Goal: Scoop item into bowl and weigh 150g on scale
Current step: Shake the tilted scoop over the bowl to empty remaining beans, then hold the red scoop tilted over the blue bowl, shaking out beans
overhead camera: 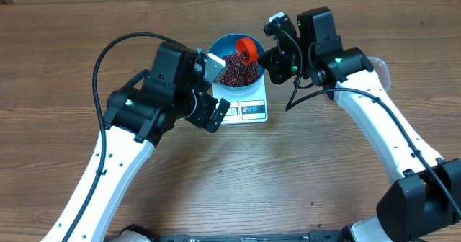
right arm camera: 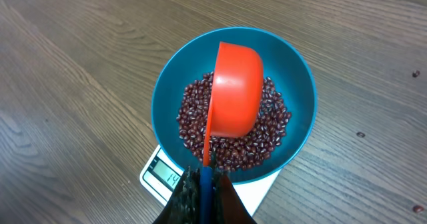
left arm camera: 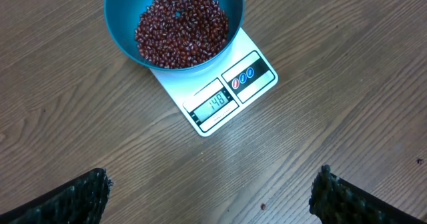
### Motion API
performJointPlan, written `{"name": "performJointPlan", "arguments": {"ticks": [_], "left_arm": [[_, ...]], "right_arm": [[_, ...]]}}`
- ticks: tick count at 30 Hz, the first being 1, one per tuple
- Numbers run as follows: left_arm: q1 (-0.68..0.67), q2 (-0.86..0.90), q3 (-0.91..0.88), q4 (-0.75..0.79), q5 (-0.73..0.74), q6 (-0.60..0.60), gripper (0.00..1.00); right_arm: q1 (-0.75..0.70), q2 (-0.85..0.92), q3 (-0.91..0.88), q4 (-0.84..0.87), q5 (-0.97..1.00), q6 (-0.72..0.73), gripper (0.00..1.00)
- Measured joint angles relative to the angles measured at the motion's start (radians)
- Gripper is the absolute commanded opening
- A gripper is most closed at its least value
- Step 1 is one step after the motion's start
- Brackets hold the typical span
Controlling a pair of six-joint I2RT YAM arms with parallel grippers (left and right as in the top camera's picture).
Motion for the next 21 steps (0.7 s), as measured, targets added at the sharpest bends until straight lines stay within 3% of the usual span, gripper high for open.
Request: {"name": "performJointPlan", "arguments": {"ticks": [4,8,21], "left_arm": [[0.000,0.000,0.000,0.000,0.000,0.000,1.00],[0.000,0.000,0.000,0.000,0.000,0.000,1.00],[0.000,0.000,0.000,0.000,0.000,0.000,1.00]], "right_arm": [[0.000,0.000,0.000,-0.002,0.008,0.014,0.04],[0.013,0.000,0.000,-0.045,-0.002,-0.071,0.04],[0.023,0.000,0.000,-0.025,0.065,-0.023,0.04]]}}
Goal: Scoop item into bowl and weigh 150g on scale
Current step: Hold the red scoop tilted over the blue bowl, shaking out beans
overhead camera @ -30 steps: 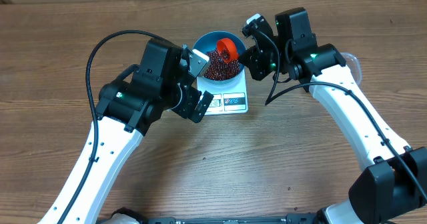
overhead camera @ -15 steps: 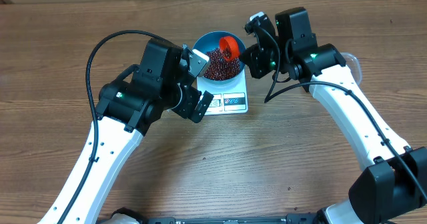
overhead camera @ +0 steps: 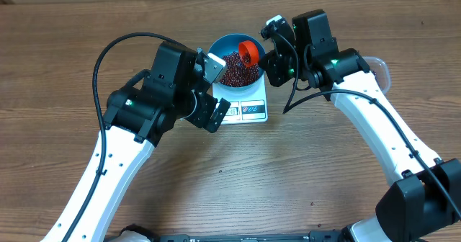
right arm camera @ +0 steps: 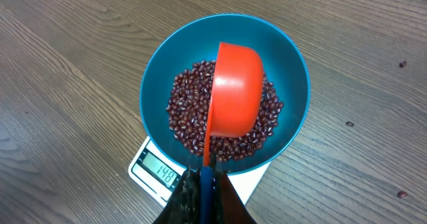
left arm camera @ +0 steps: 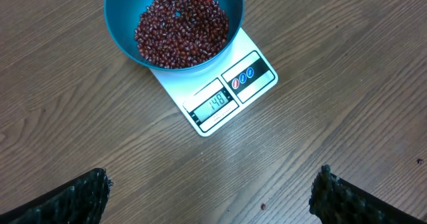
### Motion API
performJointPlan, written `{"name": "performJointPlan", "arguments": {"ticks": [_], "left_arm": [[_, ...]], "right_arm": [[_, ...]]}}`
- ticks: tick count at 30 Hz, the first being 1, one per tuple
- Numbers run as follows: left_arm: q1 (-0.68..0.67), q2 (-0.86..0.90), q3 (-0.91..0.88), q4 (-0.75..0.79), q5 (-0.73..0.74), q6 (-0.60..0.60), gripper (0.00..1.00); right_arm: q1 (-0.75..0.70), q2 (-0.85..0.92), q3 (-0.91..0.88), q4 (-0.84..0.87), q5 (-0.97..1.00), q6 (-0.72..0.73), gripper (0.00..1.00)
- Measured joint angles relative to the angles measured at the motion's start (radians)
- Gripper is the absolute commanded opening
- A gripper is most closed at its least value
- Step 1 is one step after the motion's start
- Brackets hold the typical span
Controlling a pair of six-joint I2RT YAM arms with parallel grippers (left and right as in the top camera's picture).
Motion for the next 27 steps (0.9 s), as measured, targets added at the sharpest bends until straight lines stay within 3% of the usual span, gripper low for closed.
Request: {"name": "performJointPlan", "arguments": {"ticks": [7,27], "left_arm": [[0.000,0.000,0.000,0.000,0.000,0.000,1.00],[0.000,0.000,0.000,0.000,0.000,0.000,1.00]], "right_arm": [[0.000,0.000,0.000,-0.031,-0.043,-0.099,0.04],[0.001,0.000,0.000,-0.020,-0.017,-0.049,0.04]]}}
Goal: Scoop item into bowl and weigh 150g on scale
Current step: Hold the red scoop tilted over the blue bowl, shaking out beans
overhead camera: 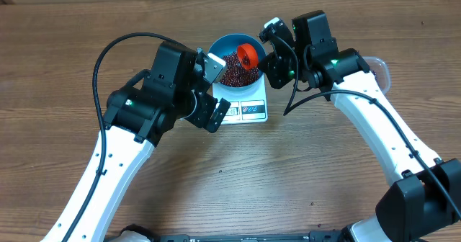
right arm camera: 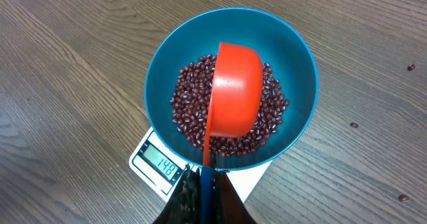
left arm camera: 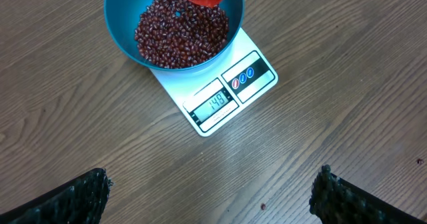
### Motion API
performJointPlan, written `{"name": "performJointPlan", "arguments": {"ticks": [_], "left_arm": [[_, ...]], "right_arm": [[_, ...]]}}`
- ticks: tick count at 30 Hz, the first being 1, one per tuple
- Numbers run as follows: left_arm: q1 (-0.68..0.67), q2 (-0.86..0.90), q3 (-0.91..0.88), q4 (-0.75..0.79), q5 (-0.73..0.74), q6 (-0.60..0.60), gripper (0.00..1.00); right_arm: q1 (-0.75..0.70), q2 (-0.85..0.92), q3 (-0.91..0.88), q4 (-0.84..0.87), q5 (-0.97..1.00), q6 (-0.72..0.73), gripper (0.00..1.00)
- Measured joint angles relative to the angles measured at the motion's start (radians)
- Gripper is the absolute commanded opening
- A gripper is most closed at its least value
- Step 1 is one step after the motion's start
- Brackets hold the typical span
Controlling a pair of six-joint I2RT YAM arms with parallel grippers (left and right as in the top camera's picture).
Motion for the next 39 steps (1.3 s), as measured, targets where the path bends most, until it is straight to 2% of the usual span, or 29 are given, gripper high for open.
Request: {"name": "performJointPlan", "arguments": {"ticks": [31,36,39], "left_arm": [[0.000,0.000,0.000,0.000,0.000,0.000,0.99],[0.000,0.000,0.000,0.000,0.000,0.000,1.00],[0.000,0.000,0.000,0.000,0.000,0.000,1.00]], "right_arm": [[0.000,0.000,0.000,-0.002,-0.001,0.004,0.04],[0.000,0.000,0.000,-0.026,-0.060,-0.067,0.04],[0.000,0.000,0.000,0.004,-0.019,-0.023,0.04]]}}
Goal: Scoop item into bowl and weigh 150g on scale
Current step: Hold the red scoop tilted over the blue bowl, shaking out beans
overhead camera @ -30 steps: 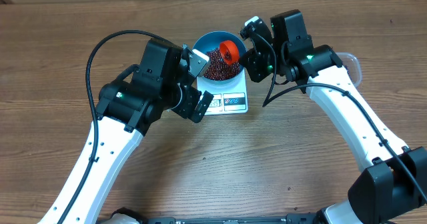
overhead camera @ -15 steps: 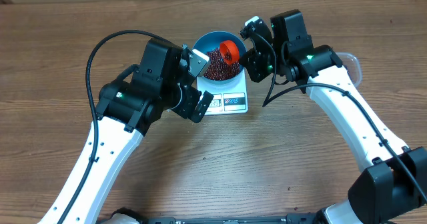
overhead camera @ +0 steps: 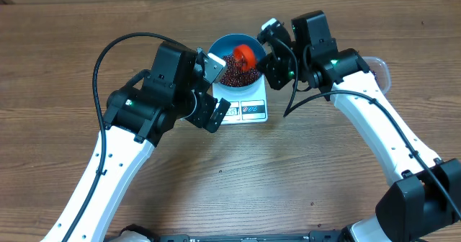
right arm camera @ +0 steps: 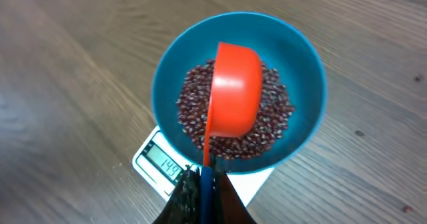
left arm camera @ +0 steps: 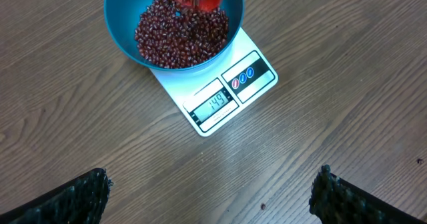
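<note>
A blue bowl (overhead camera: 232, 46) of red beans (left arm camera: 180, 31) stands on the white scale (left arm camera: 220, 94), whose display (left arm camera: 215, 104) reads 149. My right gripper (right arm camera: 203, 177) is shut on the handle of an orange scoop (right arm camera: 233, 97), held tipped over the bowl (right arm camera: 303, 91); beans are dropping from the scoop. My left gripper (left arm camera: 210, 191) hangs open over bare table in front of the scale, nothing between its fingers (left arm camera: 77, 197).
A clear container (overhead camera: 379, 68) shows behind the right arm at the table's right. A few stray beans (left arm camera: 263, 206) lie on the wooden table (overhead camera: 302, 170). The black cable of the left arm (overhead camera: 119, 44) loops above the table's left half.
The scale display went from 148 to 149. The scoop sits a little further over the beans, with beans dropping from it. The left gripper has not moved.
The right gripper held the orange scoop over the bowl's far rim with the scale at 148. At each later moment the scoop sat slightly further over the beans. Now beans fall and the display shows 149. The left gripper stayed open in front of the scale throughout.
</note>
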### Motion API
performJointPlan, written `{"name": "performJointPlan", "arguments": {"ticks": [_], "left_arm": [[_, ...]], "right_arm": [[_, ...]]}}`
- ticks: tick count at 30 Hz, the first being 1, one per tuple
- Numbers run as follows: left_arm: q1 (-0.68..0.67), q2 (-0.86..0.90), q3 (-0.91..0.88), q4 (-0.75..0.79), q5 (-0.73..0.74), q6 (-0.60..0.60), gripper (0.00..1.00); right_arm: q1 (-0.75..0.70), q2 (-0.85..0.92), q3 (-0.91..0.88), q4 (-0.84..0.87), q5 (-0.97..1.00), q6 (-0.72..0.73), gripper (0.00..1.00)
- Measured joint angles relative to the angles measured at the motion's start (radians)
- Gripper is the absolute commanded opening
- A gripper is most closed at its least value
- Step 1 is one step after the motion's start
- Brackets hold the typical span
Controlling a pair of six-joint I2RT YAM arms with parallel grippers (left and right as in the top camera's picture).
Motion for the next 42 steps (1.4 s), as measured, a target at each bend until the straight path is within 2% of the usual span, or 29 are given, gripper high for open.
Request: {"name": "performJointPlan", "arguments": {"ticks": [17,23,31,42], "left_arm": [[0.000,0.000,0.000,0.000,0.000,0.000,1.00],[0.000,0.000,0.000,0.000,0.000,0.000,1.00],[0.000,0.000,0.000,0.000,0.000,0.000,1.00],[0.000,0.000,0.000,0.000,0.000,0.000,1.00]], "right_arm": [[0.000,0.000,0.000,0.001,0.030,0.049,0.04],[-0.007,0.000,0.000,0.001,-0.040,0.053,0.04],[-0.093,0.000,0.000,0.001,-0.161,0.078,0.04],[-0.104,0.000,0.000,-0.006,-0.193,0.079,0.04]]}}
